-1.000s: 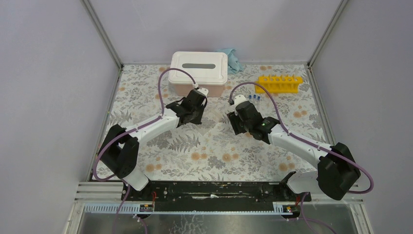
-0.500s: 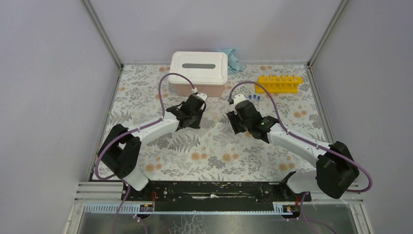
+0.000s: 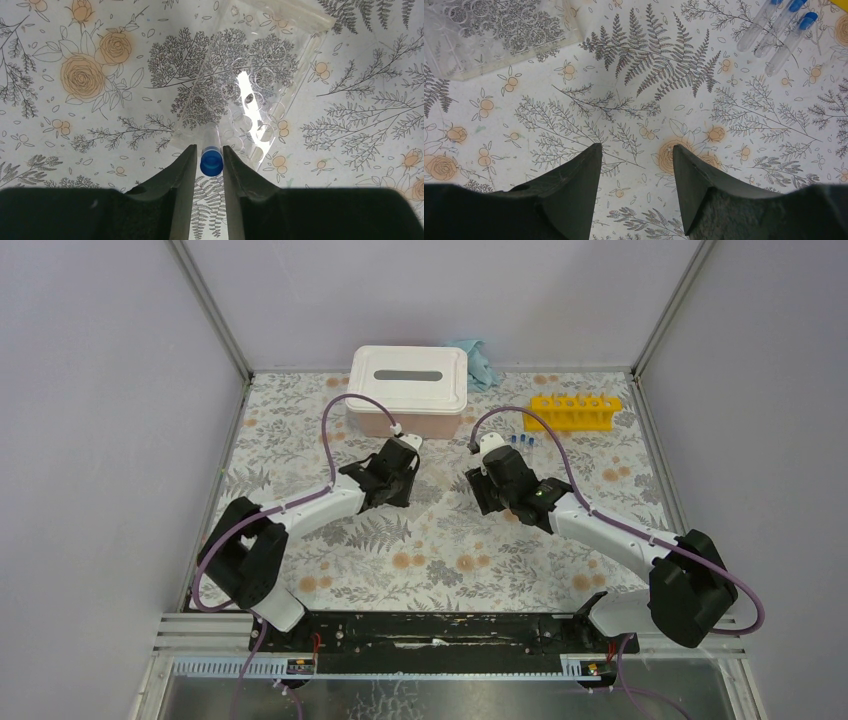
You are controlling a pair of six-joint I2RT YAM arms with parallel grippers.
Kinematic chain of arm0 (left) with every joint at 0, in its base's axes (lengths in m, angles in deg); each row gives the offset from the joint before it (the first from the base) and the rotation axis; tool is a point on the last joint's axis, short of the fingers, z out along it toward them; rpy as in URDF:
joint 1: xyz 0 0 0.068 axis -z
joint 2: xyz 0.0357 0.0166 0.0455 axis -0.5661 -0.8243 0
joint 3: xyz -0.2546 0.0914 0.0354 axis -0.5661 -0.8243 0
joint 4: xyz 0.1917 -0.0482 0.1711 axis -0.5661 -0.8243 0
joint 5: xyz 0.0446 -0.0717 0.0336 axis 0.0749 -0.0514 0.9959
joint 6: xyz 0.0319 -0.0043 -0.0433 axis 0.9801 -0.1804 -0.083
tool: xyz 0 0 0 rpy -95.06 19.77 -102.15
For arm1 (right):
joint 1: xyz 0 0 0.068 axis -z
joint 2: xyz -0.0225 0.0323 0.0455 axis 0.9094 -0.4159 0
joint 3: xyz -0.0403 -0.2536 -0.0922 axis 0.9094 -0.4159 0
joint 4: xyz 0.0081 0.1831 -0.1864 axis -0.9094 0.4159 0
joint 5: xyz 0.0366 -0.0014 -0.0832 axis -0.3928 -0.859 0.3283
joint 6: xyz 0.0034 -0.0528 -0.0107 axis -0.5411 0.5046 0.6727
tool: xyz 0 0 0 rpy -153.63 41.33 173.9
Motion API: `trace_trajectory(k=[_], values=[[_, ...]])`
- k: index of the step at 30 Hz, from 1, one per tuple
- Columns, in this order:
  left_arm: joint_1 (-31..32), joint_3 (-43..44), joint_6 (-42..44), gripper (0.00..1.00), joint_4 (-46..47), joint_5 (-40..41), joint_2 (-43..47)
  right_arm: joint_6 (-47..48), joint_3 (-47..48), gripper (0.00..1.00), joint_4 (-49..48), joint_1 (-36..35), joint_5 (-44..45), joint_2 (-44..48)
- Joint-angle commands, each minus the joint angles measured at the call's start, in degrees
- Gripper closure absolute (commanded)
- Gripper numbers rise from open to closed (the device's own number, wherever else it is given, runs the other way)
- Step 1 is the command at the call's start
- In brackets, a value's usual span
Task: Organize the chemistry lab equipment
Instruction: Insert the test tube into the slot of the test tube rack.
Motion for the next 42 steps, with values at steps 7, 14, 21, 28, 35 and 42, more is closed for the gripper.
trace_trajectory(k=[7,14,21,28,35,42], values=[[-0.1,-1.8,-0.9,0.77,3.6,1.6,2.6,0.1,2.2,0.38,-1.7,0.4,-0.6,-0.2],[-0.1,-2.4,-1.0,0.82,4.3,2.5,3.7,0.0,2.1,0.38,-1.7,0.5,-1.0,-0.5],[0.0,-4.5,-1.2,0.82,5.5,2.7,4.7,0.1,2.0,0.38,-1.9,0.5,-1.1,-0.4],[0.7,-6.6,-1.5,0.8,7.4,2.6,4.1,0.1,1.5,0.38,-2.0,0.4,-1.3,-0.4],[1.3,-7.6,-2.6,0.67,8.0,3.4,5.0,0.2,2.1,0.38,-2.1,0.5,-1.6,-1.1],[1.8,-8.0,-2.8,0.46,7.7,4.3,6.6,0.2,2.9,0.38,-2.2,0.5,-2.0,-1.8]])
